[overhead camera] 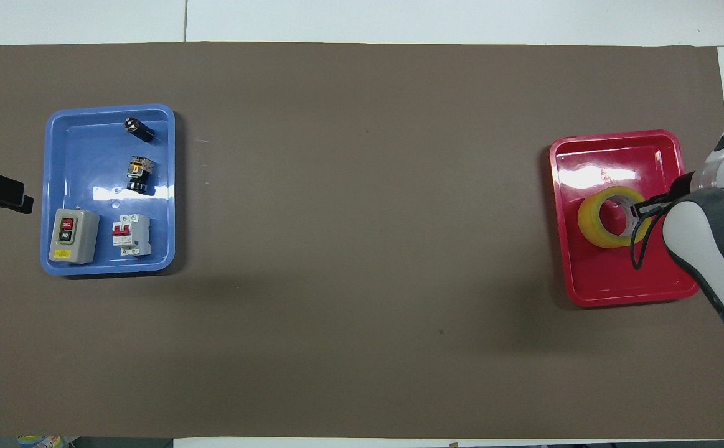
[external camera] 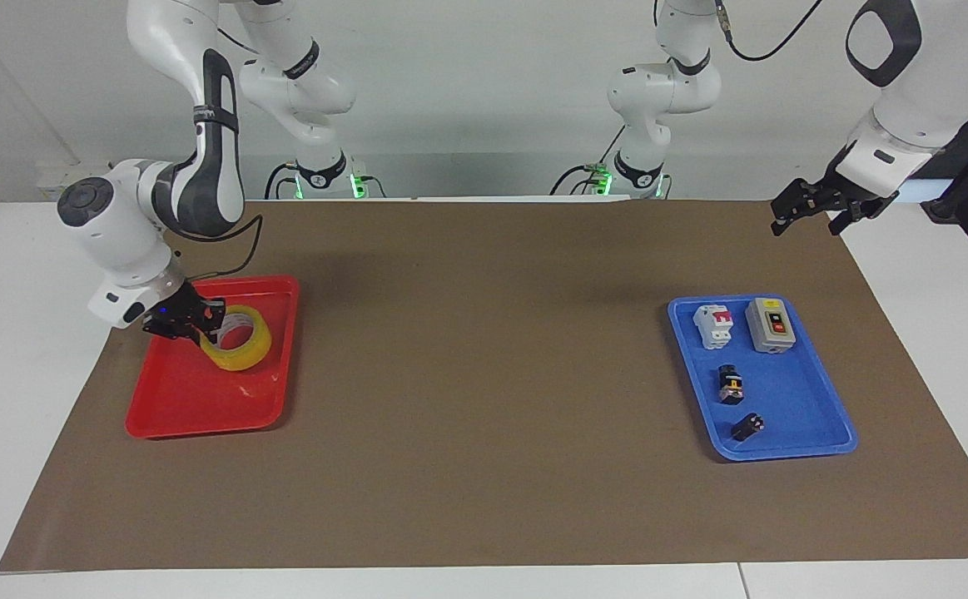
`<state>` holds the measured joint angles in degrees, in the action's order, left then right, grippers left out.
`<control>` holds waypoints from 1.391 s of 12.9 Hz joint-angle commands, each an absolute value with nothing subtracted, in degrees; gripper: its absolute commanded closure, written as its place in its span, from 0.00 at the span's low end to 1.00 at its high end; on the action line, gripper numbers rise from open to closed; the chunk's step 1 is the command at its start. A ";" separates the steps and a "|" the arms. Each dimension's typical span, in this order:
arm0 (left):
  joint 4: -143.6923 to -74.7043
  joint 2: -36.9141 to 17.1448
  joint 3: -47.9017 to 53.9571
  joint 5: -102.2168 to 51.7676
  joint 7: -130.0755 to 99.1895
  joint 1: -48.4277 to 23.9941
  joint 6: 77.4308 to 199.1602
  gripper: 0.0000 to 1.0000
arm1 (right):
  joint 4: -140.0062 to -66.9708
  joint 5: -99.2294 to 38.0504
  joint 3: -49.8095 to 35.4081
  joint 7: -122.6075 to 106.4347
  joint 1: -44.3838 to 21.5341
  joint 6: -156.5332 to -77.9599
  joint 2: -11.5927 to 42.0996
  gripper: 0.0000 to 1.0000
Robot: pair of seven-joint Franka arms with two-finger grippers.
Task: Place and move tape with both arms
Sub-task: 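Carry the tape with the right gripper and lower it into the red tray, then open the right gripper and withdraw it from the tape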
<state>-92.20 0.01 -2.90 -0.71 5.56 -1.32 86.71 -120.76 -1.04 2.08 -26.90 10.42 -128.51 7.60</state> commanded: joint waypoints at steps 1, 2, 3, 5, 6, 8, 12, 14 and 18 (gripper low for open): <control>-92.72 0.79 -3.25 0.79 4.75 -2.11 86.66 0.00 | -123.22 -1.58 1.49 -31.45 14.23 -130.34 6.50 0.99; -92.72 0.79 -3.25 0.79 4.75 -2.11 86.66 0.00 | -123.22 -1.67 1.49 -31.73 14.24 -130.52 6.76 0.98; -92.72 0.88 -3.25 0.79 4.75 -2.11 86.66 0.00 | -123.48 -1.67 1.49 -31.73 14.15 -131.56 6.77 0.98; -92.72 0.79 -3.25 0.79 4.75 -2.11 86.66 0.00 | -124.45 -1.67 1.49 -31.82 14.24 -132.89 6.68 0.96; -92.72 0.88 -3.25 0.79 4.75 -2.11 86.66 0.00 | -124.71 -1.67 1.49 -31.73 14.24 -132.98 6.68 0.93; -92.72 0.88 -3.25 0.79 4.75 -2.11 86.66 0.00 | -124.80 -1.67 1.49 -31.90 14.67 -134.64 7.38 0.91; -92.72 0.88 -3.25 0.79 4.75 -2.11 86.66 0.00 | -123.06 -1.58 1.41 -31.55 14.50 -133.08 8.44 0.00; -92.72 0.79 -3.25 0.79 4.75 -2.11 86.66 0.00 | -117.54 -1.58 1.23 -31.20 14.06 -124.50 7.83 0.00; -92.72 0.79 -3.25 0.79 4.75 -2.11 86.66 0.00 | -98.06 -1.32 0.88 -28.49 12.32 -104.64 7.82 0.00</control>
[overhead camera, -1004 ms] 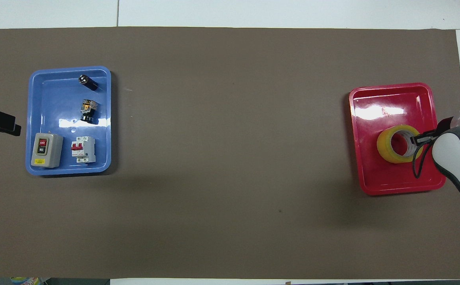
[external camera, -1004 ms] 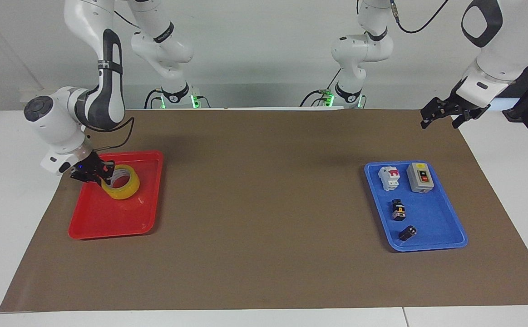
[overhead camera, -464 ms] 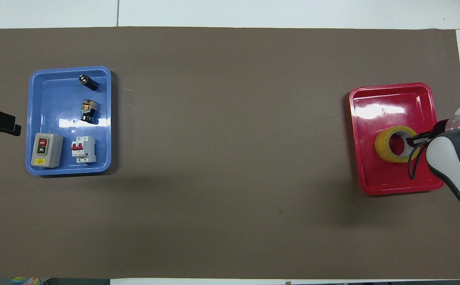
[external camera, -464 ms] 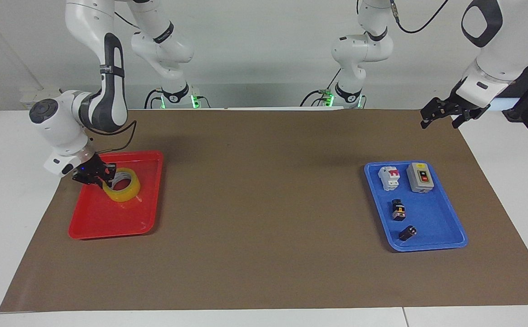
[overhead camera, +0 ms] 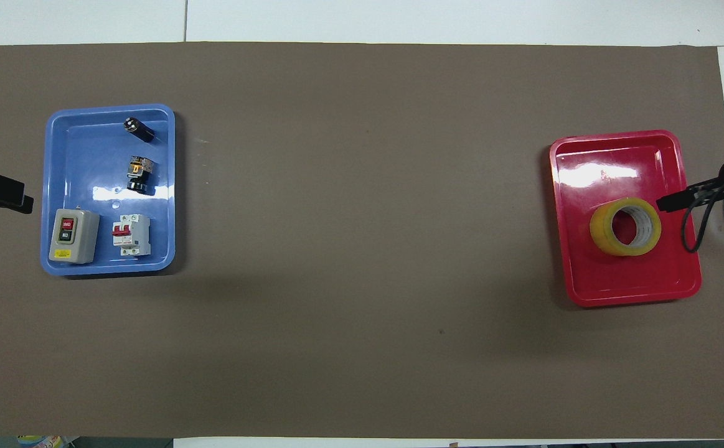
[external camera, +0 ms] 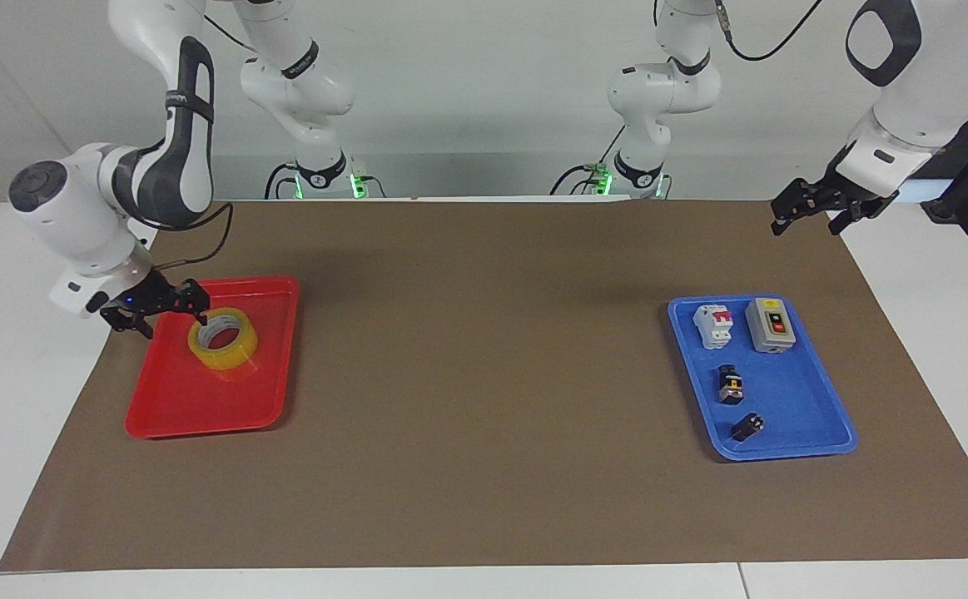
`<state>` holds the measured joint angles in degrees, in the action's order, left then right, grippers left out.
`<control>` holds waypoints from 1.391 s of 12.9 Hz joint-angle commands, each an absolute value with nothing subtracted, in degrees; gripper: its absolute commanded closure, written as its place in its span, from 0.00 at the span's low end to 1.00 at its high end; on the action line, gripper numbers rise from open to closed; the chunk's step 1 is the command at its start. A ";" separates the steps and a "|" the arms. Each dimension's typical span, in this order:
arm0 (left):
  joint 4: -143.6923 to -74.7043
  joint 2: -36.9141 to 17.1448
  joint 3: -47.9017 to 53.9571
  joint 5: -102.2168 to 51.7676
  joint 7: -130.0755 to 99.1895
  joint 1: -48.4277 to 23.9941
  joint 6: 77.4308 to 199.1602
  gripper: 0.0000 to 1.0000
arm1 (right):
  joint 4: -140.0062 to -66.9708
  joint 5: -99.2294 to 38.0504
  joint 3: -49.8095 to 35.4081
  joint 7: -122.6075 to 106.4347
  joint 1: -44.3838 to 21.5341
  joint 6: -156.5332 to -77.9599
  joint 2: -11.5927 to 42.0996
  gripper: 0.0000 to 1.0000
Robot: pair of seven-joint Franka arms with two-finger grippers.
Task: Place and move tape with both arms
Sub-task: 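Open the right gripper and withdraw it from the tape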
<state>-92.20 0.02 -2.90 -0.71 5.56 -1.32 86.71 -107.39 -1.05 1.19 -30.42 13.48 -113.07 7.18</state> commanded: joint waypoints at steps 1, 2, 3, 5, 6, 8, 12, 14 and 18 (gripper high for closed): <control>-92.72 0.88 -3.25 0.79 4.75 -2.11 86.66 0.00 | -92.60 -0.88 0.88 -25.87 11.87 -98.50 7.82 0.00; -92.72 0.88 -3.25 0.79 4.75 -2.11 86.75 0.00 | -88.89 -0.88 0.88 -23.06 11.78 -92.70 7.39 0.00; -92.72 0.79 -3.25 0.79 4.75 -2.11 86.66 0.00 | -87.81 -0.79 0.97 -20.16 11.60 -88.29 5.56 0.00; -92.72 0.88 -3.25 0.79 4.75 -2.11 86.66 0.00 | -88.42 -1.23 0.79 -15.92 11.60 -84.56 1.86 0.00; -92.72 0.88 -3.25 0.79 4.75 -2.11 86.75 0.00 | -87.63 -1.06 -0.08 -15.13 10.99 -84.72 1.76 0.00; -92.72 0.79 -3.25 0.79 4.75 -2.11 86.75 0.00 | -88.67 -0.79 -0.26 -14.33 10.19 -83.68 0.80 0.00; -92.72 0.79 -3.25 0.79 4.75 -2.11 86.75 0.00 | -90.88 -0.62 -0.26 -13.98 9.58 -82.53 -0.62 0.00; -92.72 0.79 -3.25 0.79 4.75 -2.11 86.66 0.00 | -91.40 -0.53 -0.70 -12.32 9.40 -82.18 -0.97 0.00; -92.72 0.79 -3.25 0.79 4.75 -2.11 86.66 0.00 | -91.50 0.26 -3.87 -8.61 9.49 -82.35 -1.14 0.00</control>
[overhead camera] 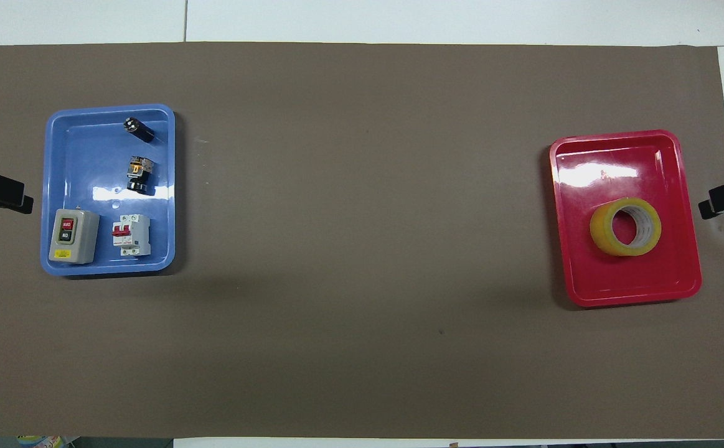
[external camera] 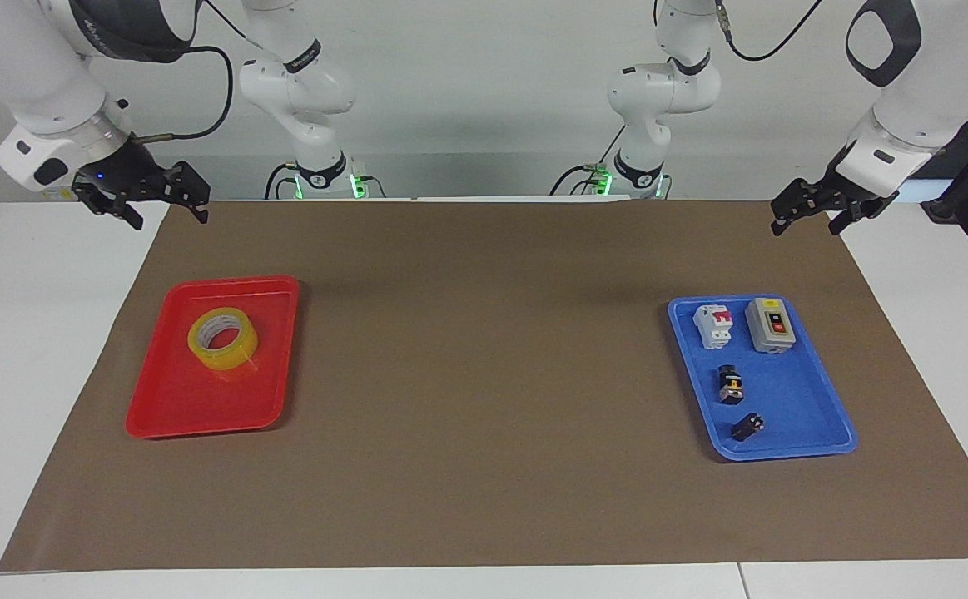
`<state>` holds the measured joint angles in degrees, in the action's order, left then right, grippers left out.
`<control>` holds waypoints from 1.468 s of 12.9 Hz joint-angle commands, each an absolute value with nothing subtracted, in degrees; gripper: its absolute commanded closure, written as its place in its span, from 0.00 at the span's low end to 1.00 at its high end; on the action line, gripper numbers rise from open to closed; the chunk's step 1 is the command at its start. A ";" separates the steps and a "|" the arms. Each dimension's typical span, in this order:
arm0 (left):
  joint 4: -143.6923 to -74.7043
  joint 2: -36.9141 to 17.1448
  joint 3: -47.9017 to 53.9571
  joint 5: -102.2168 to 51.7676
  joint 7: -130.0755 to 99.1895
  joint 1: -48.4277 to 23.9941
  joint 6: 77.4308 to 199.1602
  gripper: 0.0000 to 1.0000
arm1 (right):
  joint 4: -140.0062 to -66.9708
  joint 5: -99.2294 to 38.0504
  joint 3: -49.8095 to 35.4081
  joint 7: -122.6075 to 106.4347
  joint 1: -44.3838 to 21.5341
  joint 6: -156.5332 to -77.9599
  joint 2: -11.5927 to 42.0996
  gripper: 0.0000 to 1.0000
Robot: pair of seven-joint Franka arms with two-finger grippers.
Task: Place and move tape with both arms
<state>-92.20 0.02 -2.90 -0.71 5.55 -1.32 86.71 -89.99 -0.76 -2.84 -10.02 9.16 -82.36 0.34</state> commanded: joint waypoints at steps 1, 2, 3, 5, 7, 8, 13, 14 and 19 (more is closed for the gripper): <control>-92.72 0.88 -3.25 0.79 4.75 -2.11 86.66 0.00 | -91.06 0.35 -3.87 -8.79 9.75 -82.27 -0.88 0.00; -92.72 0.79 -3.25 0.79 4.75 -2.11 86.75 0.00 | -90.88 0.44 -3.87 -8.79 10.02 -82.18 -0.79 0.00; -92.72 0.88 -3.25 0.79 4.75 -2.11 86.66 0.00 | -90.88 0.53 -3.78 -8.79 9.85 -81.92 -0.88 0.00; -92.72 0.88 -3.25 0.79 4.75 -2.11 86.66 0.00 | -90.79 0.70 -2.47 -8.96 9.76 -81.83 -1.14 0.00; -92.72 0.79 -3.25 0.79 4.75 -2.11 86.66 0.00 | -90.53 0.70 -0.45 -9.49 9.41 -81.83 -1.05 0.00; -92.72 0.79 -3.25 0.79 4.75 -2.11 86.66 0.00 | -90.53 0.79 1.21 -9.75 7.58 -81.65 -1.05 0.00; -92.72 0.79 -3.25 0.79 4.75 -2.11 86.66 0.00 | -90.53 0.70 4.48 -10.02 5.45 -81.65 -0.79 0.00; -92.72 0.88 -3.25 0.79 4.75 -2.11 86.66 0.00 | -90.53 0.70 5.53 -10.02 5.19 -81.65 -0.97 0.00; -92.72 0.79 -3.25 0.79 4.75 -2.11 86.75 0.00 | -90.44 0.70 9.93 -10.11 0.70 -81.74 -0.70 0.00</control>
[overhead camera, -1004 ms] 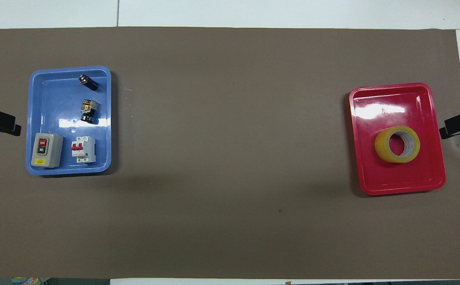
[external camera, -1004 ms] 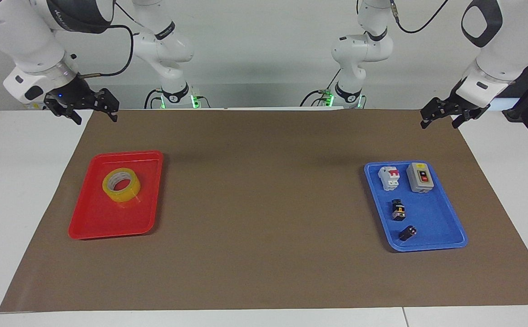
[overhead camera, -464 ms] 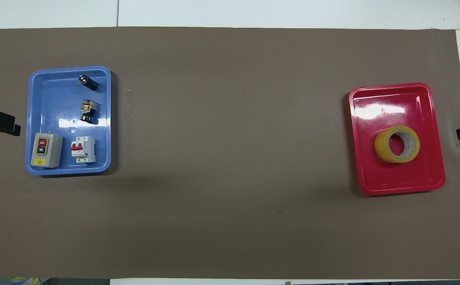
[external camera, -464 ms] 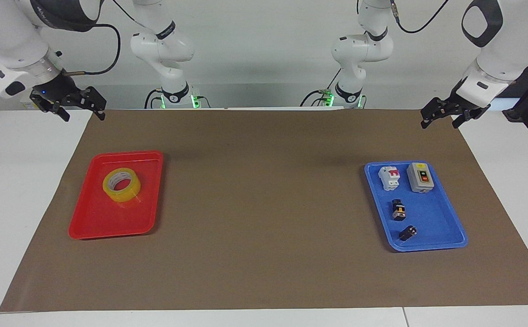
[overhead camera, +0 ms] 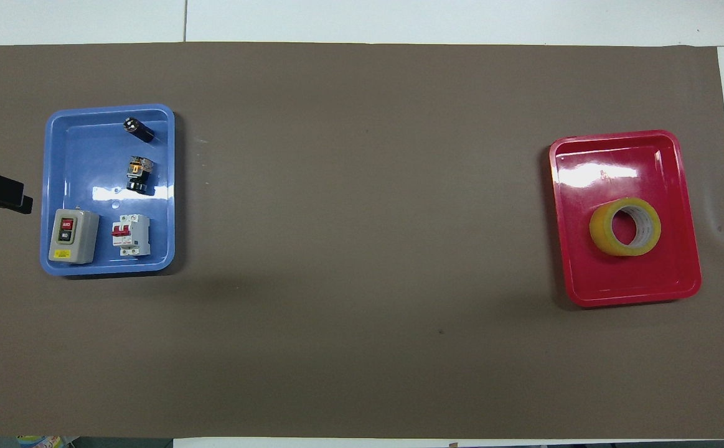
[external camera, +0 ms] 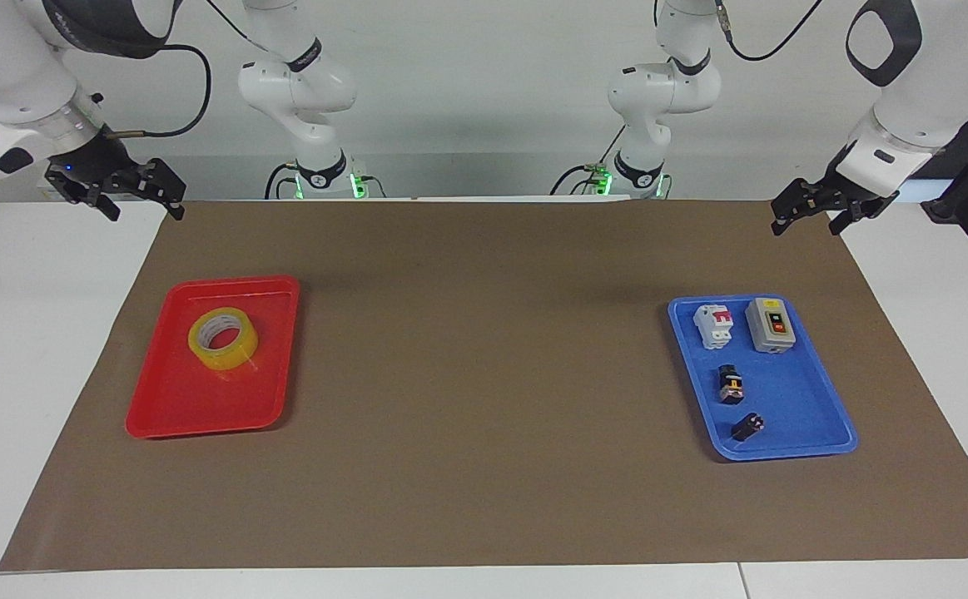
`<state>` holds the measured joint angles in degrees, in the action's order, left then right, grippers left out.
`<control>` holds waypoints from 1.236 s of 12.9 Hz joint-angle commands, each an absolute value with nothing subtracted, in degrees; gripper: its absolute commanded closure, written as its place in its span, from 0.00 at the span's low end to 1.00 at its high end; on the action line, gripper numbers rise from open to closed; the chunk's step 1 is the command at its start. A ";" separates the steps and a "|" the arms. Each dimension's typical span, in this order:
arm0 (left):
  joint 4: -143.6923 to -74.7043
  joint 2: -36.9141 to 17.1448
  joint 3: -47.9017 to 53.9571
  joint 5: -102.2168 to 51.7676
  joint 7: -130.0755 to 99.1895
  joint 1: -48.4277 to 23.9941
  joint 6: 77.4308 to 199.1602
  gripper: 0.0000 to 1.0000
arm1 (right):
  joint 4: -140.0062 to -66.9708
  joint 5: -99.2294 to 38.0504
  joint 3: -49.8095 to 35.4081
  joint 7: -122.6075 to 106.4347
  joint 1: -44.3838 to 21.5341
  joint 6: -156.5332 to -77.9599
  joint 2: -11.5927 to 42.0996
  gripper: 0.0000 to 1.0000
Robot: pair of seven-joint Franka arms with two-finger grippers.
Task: Place and move tape with both arms
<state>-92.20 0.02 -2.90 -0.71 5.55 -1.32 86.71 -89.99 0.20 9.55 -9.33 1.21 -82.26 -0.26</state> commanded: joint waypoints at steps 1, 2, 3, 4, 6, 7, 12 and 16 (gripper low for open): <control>-92.72 0.79 -3.25 0.79 4.75 -2.11 86.66 0.00 | -90.18 0.70 9.84 -10.02 0.88 -81.74 -0.62 0.00; -92.72 0.79 -3.25 0.79 4.75 -2.11 86.75 0.00 | -90.09 0.70 9.84 -9.93 0.88 -81.74 -0.53 0.00; -92.72 0.88 -3.25 0.79 4.75 -2.11 86.66 0.00 | -89.65 0.79 9.76 -9.76 0.79 -81.74 -0.35 0.00; -92.72 0.88 -3.25 0.79 4.75 -2.11 86.75 0.00 | -88.43 0.79 9.67 -9.76 0.88 -81.83 0.17 0.00; -92.72 0.88 -3.25 0.79 4.75 -2.11 86.75 0.00 | -87.81 0.27 9.76 -9.58 0.79 -82.44 0.52 0.00; -92.72 0.88 -3.25 0.79 4.75 -2.11 86.66 0.00 | -87.72 -0.08 9.84 -9.58 0.88 -82.44 0.61 0.00; -92.72 0.88 -3.25 0.79 4.75 -2.11 86.66 0.00 | -87.71 -0.18 9.84 -9.67 0.35 -82.09 0.53 0.00; -92.72 0.79 -3.25 0.79 4.75 -2.11 86.66 0.00 | -87.80 0.09 9.84 -9.84 0.09 -82.18 0.53 0.00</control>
<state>-92.20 0.02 -2.90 -0.71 5.55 -1.32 86.71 -88.64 0.17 9.54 -9.33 0.30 -82.32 0.00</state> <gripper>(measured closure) 0.000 0.000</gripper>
